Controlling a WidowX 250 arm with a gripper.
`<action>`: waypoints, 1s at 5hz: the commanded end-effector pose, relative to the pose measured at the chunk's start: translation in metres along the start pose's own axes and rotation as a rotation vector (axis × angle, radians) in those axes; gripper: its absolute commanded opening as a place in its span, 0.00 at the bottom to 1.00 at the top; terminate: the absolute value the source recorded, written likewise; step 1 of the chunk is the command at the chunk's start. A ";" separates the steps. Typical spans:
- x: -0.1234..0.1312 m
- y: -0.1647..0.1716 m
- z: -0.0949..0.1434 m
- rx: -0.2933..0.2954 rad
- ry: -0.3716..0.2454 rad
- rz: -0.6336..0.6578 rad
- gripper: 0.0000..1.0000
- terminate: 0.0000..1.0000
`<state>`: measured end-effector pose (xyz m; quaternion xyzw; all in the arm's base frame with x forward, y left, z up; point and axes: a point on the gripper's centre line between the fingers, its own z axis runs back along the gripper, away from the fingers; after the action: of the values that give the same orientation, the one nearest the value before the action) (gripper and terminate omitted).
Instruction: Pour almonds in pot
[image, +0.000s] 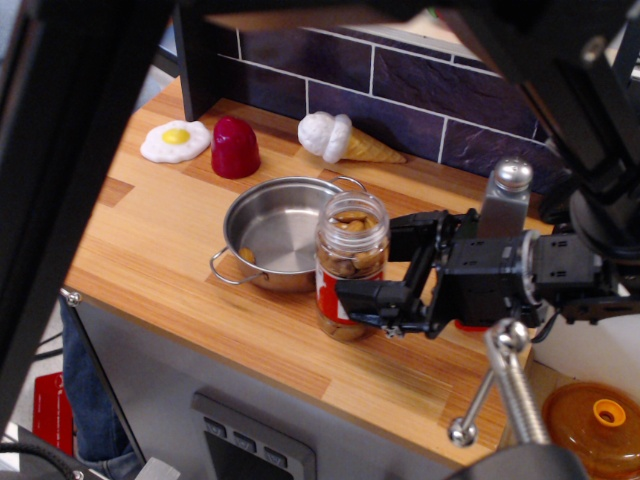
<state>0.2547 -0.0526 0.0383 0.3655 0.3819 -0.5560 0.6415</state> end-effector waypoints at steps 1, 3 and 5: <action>-0.008 -0.003 -0.004 0.038 -0.010 0.081 0.00 0.00; -0.044 0.005 0.004 -0.024 -0.274 -0.072 0.00 0.00; -0.059 0.006 0.009 -0.053 -0.746 -0.311 0.00 0.00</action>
<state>0.2588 -0.0375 0.0860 0.0183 0.1952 -0.7305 0.6541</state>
